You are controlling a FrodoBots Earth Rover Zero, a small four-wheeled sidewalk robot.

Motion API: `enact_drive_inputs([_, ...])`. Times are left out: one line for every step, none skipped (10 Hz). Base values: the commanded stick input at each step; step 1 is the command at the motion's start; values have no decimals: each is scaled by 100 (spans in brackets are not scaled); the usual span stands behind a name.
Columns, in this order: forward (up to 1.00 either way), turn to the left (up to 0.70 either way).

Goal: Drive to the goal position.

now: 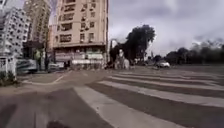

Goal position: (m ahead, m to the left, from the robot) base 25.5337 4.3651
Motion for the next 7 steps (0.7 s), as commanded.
enact_drive_inputs([70, 0])
enact_drive_inputs([70, 0])
enact_drive_inputs([70, 0])
enact_drive_inputs([70, 0])
enact_drive_inputs([70, 0])
enact_drive_inputs([70, 0])
enact_drive_inputs([70, 0])
